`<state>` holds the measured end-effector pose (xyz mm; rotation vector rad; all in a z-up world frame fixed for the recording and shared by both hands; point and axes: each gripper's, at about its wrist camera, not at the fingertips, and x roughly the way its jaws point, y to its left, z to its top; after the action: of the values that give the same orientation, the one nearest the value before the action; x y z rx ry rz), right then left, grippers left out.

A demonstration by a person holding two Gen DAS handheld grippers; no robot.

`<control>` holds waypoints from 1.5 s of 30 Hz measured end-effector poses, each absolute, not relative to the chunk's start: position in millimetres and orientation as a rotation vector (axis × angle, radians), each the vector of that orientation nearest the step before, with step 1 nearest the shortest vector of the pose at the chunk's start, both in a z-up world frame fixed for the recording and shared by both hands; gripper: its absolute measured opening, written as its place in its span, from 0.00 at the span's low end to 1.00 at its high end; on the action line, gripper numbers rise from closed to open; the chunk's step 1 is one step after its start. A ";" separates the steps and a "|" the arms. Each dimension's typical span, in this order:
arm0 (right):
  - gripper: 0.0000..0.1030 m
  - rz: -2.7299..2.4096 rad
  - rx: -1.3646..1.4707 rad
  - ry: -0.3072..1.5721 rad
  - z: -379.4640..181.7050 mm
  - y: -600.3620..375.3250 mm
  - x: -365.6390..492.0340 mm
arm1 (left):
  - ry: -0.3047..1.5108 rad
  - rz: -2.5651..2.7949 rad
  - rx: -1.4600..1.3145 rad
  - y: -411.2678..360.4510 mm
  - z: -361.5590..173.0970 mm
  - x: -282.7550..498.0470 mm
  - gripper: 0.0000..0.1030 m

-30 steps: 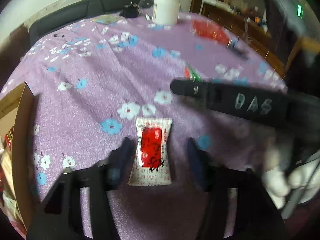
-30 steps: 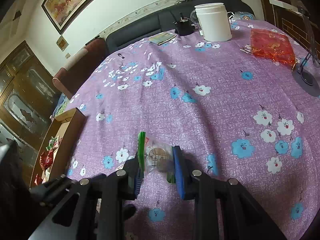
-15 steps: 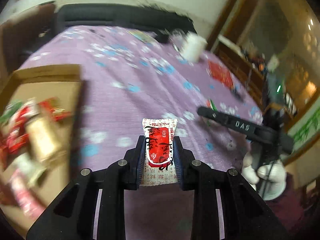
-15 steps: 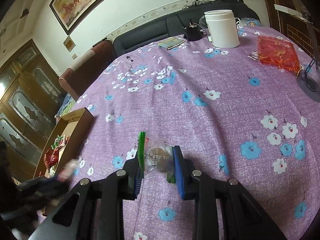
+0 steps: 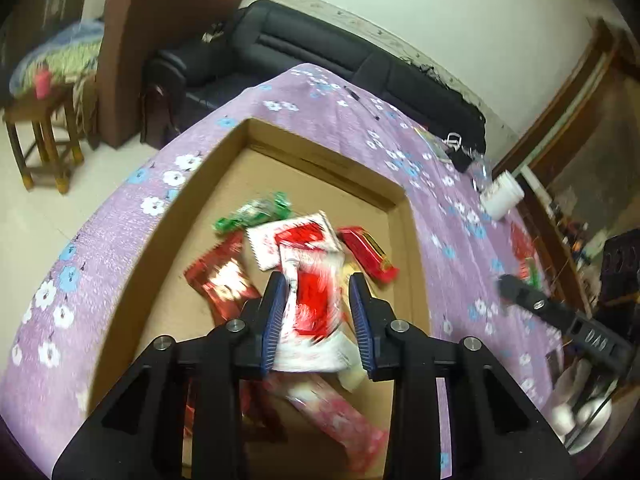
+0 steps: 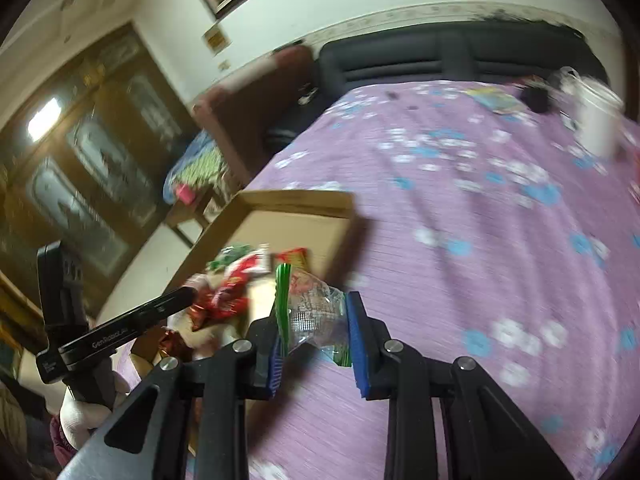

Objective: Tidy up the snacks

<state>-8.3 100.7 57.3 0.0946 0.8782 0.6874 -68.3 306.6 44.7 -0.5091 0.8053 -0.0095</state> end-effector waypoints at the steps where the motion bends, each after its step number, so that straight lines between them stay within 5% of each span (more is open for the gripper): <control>1: 0.30 0.693 0.077 0.889 54.3 116.4 -6.9 | 0.807 -0.022 -0.540 314.2 42.1 -68.4 0.38; 3: 0.30 0.700 0.047 0.924 43.4 147.7 -0.5 | 0.793 -0.038 -0.592 325.1 40.7 -75.0 0.51; 10: 0.33 0.605 -0.072 0.970 -1.7 211.2 21.0 | 0.724 -0.042 -0.599 335.8 52.0 -127.8 0.62; 23: 0.49 0.670 -0.029 0.862 26.8 199.7 -10.4 | 0.609 0.085 -0.574 333.5 70.7 -167.9 0.62; 36: 0.67 0.606 -0.017 0.752 32.0 93.2 -48.8 | 0.706 -0.123 -0.420 199.9 66.7 -125.1 0.62; 45: 0.69 0.438 0.101 0.742 12.1 -5.7 -38.5 | 0.761 -0.143 -0.284 130.6 57.4 -111.0 0.62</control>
<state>-38.5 -5.7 12.1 0.1008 0.7425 0.4380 -111.0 130.6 57.4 -0.2843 0.7614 -0.1428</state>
